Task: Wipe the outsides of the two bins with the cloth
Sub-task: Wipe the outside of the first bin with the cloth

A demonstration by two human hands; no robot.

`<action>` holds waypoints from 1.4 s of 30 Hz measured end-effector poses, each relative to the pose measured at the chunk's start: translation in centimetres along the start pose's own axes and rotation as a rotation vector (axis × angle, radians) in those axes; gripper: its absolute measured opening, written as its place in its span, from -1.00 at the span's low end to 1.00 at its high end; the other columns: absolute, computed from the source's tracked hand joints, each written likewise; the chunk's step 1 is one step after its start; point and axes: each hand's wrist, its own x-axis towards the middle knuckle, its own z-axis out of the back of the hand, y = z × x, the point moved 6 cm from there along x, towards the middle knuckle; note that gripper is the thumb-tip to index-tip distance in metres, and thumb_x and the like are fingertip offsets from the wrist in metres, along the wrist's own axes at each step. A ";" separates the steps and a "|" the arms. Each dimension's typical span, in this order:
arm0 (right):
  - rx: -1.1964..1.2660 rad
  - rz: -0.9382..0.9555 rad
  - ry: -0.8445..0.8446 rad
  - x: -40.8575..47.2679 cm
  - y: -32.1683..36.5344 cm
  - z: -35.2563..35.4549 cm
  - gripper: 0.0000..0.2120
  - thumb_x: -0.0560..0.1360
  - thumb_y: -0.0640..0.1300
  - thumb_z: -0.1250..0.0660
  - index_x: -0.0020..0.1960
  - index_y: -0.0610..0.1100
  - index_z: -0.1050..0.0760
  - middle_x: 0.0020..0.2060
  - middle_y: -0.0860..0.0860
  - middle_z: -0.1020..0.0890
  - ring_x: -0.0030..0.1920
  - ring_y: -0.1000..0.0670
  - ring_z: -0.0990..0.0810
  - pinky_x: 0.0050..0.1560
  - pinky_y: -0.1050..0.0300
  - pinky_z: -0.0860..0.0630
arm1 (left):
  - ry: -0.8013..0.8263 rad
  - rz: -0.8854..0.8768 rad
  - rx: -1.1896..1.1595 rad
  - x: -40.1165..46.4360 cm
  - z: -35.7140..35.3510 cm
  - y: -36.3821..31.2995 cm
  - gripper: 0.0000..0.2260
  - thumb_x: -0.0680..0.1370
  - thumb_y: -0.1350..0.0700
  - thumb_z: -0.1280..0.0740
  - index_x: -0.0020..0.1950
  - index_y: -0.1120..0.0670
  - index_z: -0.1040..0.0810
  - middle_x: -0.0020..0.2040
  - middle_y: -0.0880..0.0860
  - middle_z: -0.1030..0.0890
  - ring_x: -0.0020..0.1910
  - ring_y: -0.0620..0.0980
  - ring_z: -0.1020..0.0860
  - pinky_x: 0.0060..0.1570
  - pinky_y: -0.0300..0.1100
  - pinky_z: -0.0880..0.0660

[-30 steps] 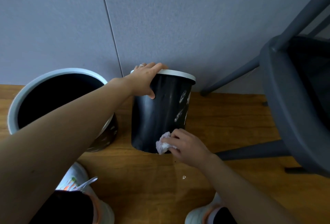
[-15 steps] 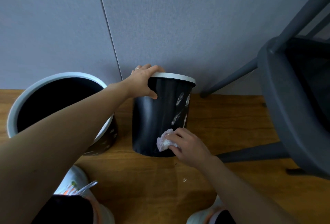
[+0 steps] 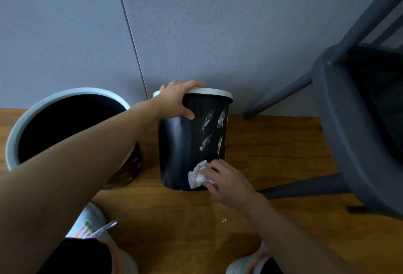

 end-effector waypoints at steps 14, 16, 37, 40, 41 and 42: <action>-0.046 -0.019 -0.024 2.0 -0.6 1.4 -0.76 0.52 -0.13 -0.32 0.19 -0.04 -0.49 0.05 0.02 -0.52 0.03 0.08 -0.49 -0.11 0.22 -0.56 | 0.022 -0.088 0.202 0.4 -0.1 -0.9 -0.28 0.36 0.07 -0.54 0.43 -0.01 -0.28 0.31 0.04 -0.43 0.26 0.14 -0.35 0.29 0.11 -0.29; -0.045 -0.088 -0.117 3.7 -1.4 3.3 -0.74 0.51 -0.15 -0.36 0.19 -0.06 -0.51 0.03 0.01 -0.53 0.02 0.05 -0.49 -0.09 0.20 -0.55 | 0.016 -0.090 0.221 0.3 0.0 -0.8 -0.28 0.36 0.07 -0.54 0.44 0.01 -0.28 0.31 0.05 -0.43 0.25 0.14 -0.36 0.28 0.10 -0.30; -0.039 -0.257 -0.334 6.5 -2.5 6.3 -0.79 0.54 -0.14 -0.33 0.18 -0.11 -0.52 0.02 -0.04 -0.49 0.02 0.02 -0.47 -0.08 0.26 -0.40 | -0.010 -0.136 0.269 -0.5 -0.3 -1.7 -0.30 0.36 0.04 -0.54 0.43 0.01 -0.30 0.29 0.05 -0.45 0.24 0.14 -0.38 0.25 0.03 -0.31; -0.081 -0.118 -0.168 5.0 -1.3 4.3 -0.74 0.54 -0.13 -0.31 0.22 -0.07 -0.50 0.05 0.00 -0.49 0.03 0.07 -0.46 -0.05 0.26 -0.49 | -0.004 -0.141 0.260 -0.4 -0.2 -1.6 -0.29 0.36 0.05 -0.54 0.43 0.01 -0.30 0.29 0.05 -0.46 0.23 0.14 -0.38 0.27 0.01 -0.30; -0.100 -0.060 -0.071 4.1 -0.7 3.2 -0.74 0.54 -0.13 -0.30 0.23 -0.06 -0.49 0.07 0.00 -0.49 0.03 0.07 -0.46 -0.05 0.23 -0.52 | -0.004 -0.143 0.260 -0.4 -0.2 -1.6 -0.29 0.35 0.05 -0.54 0.43 0.01 -0.30 0.28 0.06 -0.46 0.23 0.14 -0.39 0.27 0.01 -0.30; -0.120 -0.012 0.024 3.2 -0.2 2.2 -0.73 0.55 -0.13 -0.29 0.24 -0.05 -0.48 0.07 0.00 -0.48 0.03 0.06 -0.46 -0.08 0.20 -0.54 | -0.001 -0.146 0.262 -0.4 -0.2 -1.6 -0.29 0.36 0.05 -0.54 0.43 0.00 -0.30 0.28 0.05 -0.46 0.23 0.14 -0.39 0.27 0.02 -0.30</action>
